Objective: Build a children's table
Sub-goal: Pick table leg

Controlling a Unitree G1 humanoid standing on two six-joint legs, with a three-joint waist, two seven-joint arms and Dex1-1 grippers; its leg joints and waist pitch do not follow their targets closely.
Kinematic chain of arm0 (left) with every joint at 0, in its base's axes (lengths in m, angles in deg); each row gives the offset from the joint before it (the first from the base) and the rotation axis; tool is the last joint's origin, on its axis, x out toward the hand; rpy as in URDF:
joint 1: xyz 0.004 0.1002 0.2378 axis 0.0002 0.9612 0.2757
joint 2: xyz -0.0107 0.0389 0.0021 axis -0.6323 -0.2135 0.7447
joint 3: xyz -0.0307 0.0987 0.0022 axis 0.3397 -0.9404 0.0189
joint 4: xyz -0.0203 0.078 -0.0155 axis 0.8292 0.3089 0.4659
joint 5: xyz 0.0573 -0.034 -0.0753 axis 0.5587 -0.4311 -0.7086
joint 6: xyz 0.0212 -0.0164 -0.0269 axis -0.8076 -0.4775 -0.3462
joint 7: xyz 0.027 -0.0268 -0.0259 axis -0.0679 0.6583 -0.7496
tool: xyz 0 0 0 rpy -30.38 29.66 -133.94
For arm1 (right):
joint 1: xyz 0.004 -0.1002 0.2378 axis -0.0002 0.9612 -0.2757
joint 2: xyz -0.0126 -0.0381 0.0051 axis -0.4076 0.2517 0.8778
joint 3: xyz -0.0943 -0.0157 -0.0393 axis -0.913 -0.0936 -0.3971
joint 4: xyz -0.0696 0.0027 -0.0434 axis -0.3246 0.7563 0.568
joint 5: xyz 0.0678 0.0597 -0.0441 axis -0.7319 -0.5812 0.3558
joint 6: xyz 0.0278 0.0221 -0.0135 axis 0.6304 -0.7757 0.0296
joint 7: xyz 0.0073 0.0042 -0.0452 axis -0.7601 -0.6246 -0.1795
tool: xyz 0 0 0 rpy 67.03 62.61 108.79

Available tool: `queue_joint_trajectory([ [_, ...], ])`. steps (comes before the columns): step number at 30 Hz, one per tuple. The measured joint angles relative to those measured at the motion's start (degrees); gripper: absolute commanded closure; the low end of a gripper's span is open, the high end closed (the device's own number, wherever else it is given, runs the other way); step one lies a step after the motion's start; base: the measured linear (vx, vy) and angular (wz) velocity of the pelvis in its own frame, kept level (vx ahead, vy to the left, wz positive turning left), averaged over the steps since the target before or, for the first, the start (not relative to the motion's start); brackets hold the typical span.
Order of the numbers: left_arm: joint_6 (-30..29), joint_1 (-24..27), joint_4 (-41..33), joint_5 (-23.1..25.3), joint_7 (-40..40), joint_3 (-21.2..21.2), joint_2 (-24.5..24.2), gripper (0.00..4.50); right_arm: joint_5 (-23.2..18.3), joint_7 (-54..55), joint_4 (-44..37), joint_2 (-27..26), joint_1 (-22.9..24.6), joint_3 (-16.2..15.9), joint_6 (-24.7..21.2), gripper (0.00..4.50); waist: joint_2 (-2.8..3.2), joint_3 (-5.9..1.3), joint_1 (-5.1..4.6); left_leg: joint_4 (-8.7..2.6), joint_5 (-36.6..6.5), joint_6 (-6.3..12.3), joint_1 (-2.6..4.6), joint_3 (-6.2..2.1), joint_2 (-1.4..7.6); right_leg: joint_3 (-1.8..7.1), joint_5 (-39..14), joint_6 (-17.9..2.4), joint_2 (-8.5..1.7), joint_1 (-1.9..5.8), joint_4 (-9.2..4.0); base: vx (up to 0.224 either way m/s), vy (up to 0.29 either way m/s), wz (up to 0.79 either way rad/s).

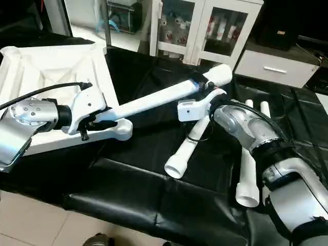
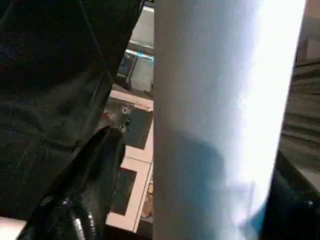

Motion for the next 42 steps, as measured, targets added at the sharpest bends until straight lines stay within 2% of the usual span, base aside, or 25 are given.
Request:
queue_joint_trajectory([
  [1, 0.1, 0.0, 0.0, 0.1, 0.0, 0.0, 0.0, 3.01, 0.0, 0.1, 0.3, 0.0, 0.0, 0.0, 0.3, 1.37, 0.0, 0.0, 0.0, 0.0, 0.0, 0.0, 0.0, 0.0, 0.0, 0.0, 0.0, 0.0, 0.0, 0.0, 0.0, 0.0, 0.0, 0.0],
  [3, 0.3, 0.0, 0.0, 0.3, 0.1, 0.0, 0.0, 3.01, 0.0, 0.2, 0.7, 0.0, -0.1, 0.0, 0.6, 1.7, 0.0, 0.0, 0.0, 0.0, 0.0, 0.0, 0.0, 0.0, 0.0, 0.0, 0.0, 0.0, 0.0, 0.0, 0.01, 0.0, 0.0, 0.0],
  [7, 1.1, 0.0, 0.0, 1.0, 0.1, 0.0, 0.0, 3.01, 0.0, 0.4, 1.5, -0.1, -0.3, -0.1, 0.9, 1.9, 0.0, 0.0, 0.02, 0.01, 0.0, 0.0, -0.01, 0.0, 0.0, 0.0, 0.0, 0.0, 0.0, 0.0, 0.0, 0.0, 0.0, 0.0],
  [8, 1.2, 0.0, 0.0, 1.1, 0.1, 0.0, 0.0, 3.01, 0.0, 0.6, 1.6, -0.1, -0.3, -0.1, 1.0, 2.13, 0.0, 0.0, 0.02, 0.01, 0.0, 0.0, -0.01, 0.0, 0.0, 0.0, 0.0, 0.0, 0.0, 0.0, 0.0, 0.0, 0.0, 0.0],
  [15, 2.6, 0.0, 0.8, 2.0, -0.1, 0.2, 0.5, 3.01, -0.1, 1.3, 2.4, -0.1, -0.3, -0.1, 1.9, 2.6, 0.0, 0.0, 0.06, 0.02, 0.0, 0.0, -0.01, 0.0, 0.0, 0.0, 0.0, 0.0, 0.0, 0.0, 0.01, 0.0, 0.0, 0.0],
  [17, 3.6, 0.0, 2.4, 1.9, -0.8, 0.9, 2.2, 2.45, -0.3, 1.3, 3.2, 0.0, -0.8, 0.0, 1.7, 2.64, -0.01, 0.0, 0.08, 0.05, 0.0, 0.01, -0.05, 0.0, 0.0, 0.0, 0.0, 0.0, 0.0, -0.01, 0.01, 0.0, 0.0, 0.0],
  [21, 3.8, 0.0, 5.6, -2.8, -2.1, 6.9, 5.9, 2.24, -0.7, 1.4, 3.7, 0.1, -1.1, 1.0, 1.6, 2.65, -0.01, 0.0, -0.02, 0.09, 0.0, 0.02, -0.06, -0.01, 0.02, 0.0, 0.0, 0.0, 0.01, -0.01, 0.02, 0.0, 0.0, 0.0],
  [24, 4.0, 0.0, 5.7, -6.6, -2.1, 9.8, 6.9, 1.9, -1.2, 1.9, 3.8, 0.3, -1.4, 1.5, 1.3, 2.66, 0.02, -0.02, -0.02, 0.08, 0.0, 0.04, -0.07, 0.0, 0.02, 0.0, 0.0, 0.0, 0.01, -0.03, 0.02, 0.0, 0.0, 0.0],
  [25, 5.4, -0.1, 5.7, -9.4, -3.1, 13.7, 9.0, 1.81, -1.4, 1.6, 4.5, 0.4, -1.4, 1.5, 1.4, 2.66, 0.0, -0.03, -0.01, 0.08, 0.0, 0.04, -0.09, 0.0, 0.02, -0.01, 0.0, 0.0, 0.02, -0.04, 0.02, 0.0, 0.0, 0.0],
  [29, 8.3, -3.1, 4.4, -16.6, -5.2, 24.0, 11.9, 1.6, -2.3, -0.4, 6.3, -0.4, 0.6, 1.0, 2.0, 2.66, 0.0, -0.04, 0.06, 0.09, 0.0, 0.06, -0.09, 0.0, 0.02, 0.0, 0.0, 0.0, 0.02, -0.03, 0.01, 0.0, 0.0, 0.0],
  [31, 8.1, -3.9, 3.7, -20.5, -6.7, 27.6, 14.8, 1.6, -3.9, -2.2, 6.8, -1.0, 0.8, 1.2, 1.8, 2.66, -0.01, -0.04, 0.05, 0.14, 0.0, 0.07, -0.09, 0.01, 0.02, 0.01, 0.0, 0.0, 0.01, -0.02, 0.01, 0.0, 0.0, 0.0],
  [36, 8.0, -5.9, 4.8, -26.2, -12.5, 32.2, 19.9, 1.6, -9.1, -6.6, 7.4, -3.0, 1.9, 4.4, 0.7, 2.66, -0.02, -0.05, 0.07, 0.25, 0.0, 0.08, -0.09, 0.01, 0.07, -0.03, 0.0, -0.1, 0.02, -0.02, 0.09, 0.0, 0.0, 0.0],
  [37, 8.2, -8.2, 6.6, -26.8, -15.1, 34.4, 20.2, 1.6, -11.8, -8.4, 8.4, -4.3, 2.5, 6.3, -0.3, 2.66, -0.03, -0.05, 0.04, 0.3, 0.0, 0.07, -0.09, 0.0, 0.09, -0.04, 0.0, -0.1, 0.03, -0.03, 0.14, 0.0, 0.0, 0.0],
  [39, 9.1, -11.6, 9.8, -24.6, -19.4, 36.4, 18.2, 1.6, -18.6, -11.7, 9.1, -7.2, 3.7, 11.4, -3.5, 2.66, 0.01, -0.05, -0.15, 0.33, 0.0, 0.08, -0.07, 0.0, 0.09, -0.01, 0.0, 0.0, 0.04, -0.03, 0.22, 0.0, 0.0, 0.0],
  [42, 12.0, -12.3, 14.5, -18.0, -24.4, 36.5, 15.6, 1.6, -30.2, -17.8, 9.0, -10.0, 4.4, 19.1, -7.9, 2.66, 0.12, -0.11, -0.4, 0.33, 0.0, 0.08, -0.05, 0.0, 0.09, 0.0, 0.0, 0.1, 0.04, -0.05, 0.23, 0.0, 0.0, 0.0],
])
